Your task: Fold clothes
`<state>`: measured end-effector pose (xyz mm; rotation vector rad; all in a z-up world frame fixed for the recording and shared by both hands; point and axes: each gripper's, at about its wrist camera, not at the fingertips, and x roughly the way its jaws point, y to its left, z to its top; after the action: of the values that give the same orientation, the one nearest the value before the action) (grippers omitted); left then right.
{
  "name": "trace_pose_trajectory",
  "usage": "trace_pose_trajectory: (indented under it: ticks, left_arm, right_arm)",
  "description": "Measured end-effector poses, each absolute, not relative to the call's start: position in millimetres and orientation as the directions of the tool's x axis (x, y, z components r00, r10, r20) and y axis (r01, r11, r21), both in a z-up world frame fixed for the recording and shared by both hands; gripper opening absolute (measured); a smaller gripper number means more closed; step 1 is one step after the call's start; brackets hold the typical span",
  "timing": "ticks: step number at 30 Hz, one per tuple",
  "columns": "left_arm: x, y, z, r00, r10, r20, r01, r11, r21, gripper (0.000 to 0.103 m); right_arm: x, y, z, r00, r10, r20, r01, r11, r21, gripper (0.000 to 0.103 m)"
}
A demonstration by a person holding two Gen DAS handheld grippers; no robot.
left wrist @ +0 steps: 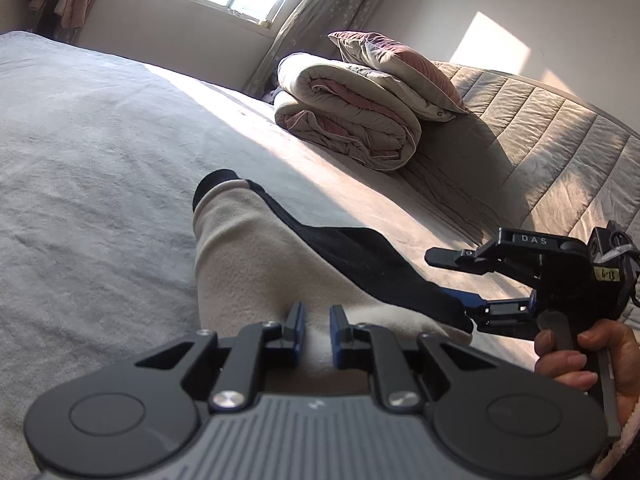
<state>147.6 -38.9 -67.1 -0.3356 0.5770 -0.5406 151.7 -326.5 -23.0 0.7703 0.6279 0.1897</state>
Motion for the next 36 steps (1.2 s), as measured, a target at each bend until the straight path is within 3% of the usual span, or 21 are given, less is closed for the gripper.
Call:
trace_pose_trajectory:
  ticks: [4,13,17,19,26,34,36]
  left_arm:
    - [149,-39,-69,0.708,-0.568,-0.42,0.375,0.806,-0.457,0.014]
    - [148,-40,-67,0.713,-0.557,-0.426,0.353,0.81,-0.468,0.014]
    - [148,-41,-68,0.717,-0.556,-0.422,0.346,0.808,-0.477,0.016]
    - [148,-41,-65,0.713,-0.557,-0.425,0.347,0.808,-0.476,0.017]
    - [159,-18,-48,0.729,-0.559,-0.396,0.336,0.796,-0.504,0.017]
    - [204,-14,-51,0.749,-0.476,-0.46,0.27,0.854,-0.444,0.017]
    - [220,-19,-57,0.738,-0.437,-0.514,0.247,0.884,-0.397,0.028]
  right_arm:
    - [152,-318,-15,0.804,0.407,-0.434,-0.005,0.734,0.68,0.048]
    - [156,-287,-31,0.753,0.393,-0.528,-0.032,0.823,0.567,0.049]
    - [149,-277,-36,0.772,0.338,-0.538,-0.037,0.869,0.493,0.03]
    - [149,-274,-36,0.785,0.314,-0.534,-0.034,0.883,0.469,0.026]
    - [148,-281,-38,0.798,0.295,-0.526,-0.034,0.893,0.45,0.023]
    - [148,-275,-45,0.805,0.281,-0.523,-0.063,0.916,0.396,0.024]
    - [148,-277,-47,0.808,0.284,-0.516,-0.058,0.91,0.41,0.024]
